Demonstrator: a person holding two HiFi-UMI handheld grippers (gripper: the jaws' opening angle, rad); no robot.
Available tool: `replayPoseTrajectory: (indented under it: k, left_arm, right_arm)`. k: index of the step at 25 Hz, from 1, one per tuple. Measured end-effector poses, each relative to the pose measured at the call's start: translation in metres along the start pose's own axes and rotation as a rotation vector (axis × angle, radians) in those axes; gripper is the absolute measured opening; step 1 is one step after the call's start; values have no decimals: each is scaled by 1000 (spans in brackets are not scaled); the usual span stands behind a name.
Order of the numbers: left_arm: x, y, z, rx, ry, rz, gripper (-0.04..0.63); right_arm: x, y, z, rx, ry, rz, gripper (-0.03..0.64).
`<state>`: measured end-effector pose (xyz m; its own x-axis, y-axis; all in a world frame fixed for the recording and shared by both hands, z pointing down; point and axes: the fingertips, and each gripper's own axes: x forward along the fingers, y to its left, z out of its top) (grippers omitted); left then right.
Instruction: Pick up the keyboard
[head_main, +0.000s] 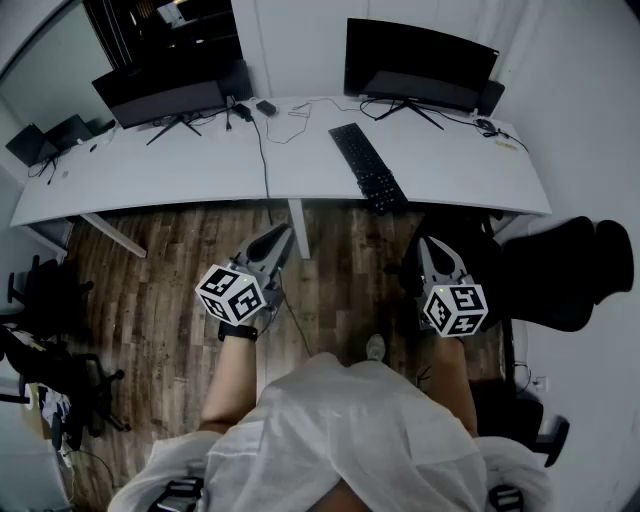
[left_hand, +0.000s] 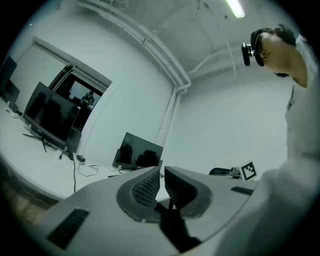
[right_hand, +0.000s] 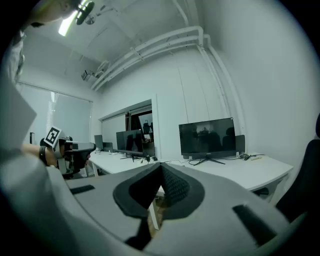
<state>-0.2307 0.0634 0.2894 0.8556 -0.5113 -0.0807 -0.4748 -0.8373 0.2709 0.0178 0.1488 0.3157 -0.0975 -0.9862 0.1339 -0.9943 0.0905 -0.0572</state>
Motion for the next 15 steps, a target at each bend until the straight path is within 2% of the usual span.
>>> replayPoseTrajectory:
  k: [15]
  left_arm:
    - [-13,10,-1,-30,10,-8,26]
  right_arm:
    - [8,27,9,-28,1,14,0]
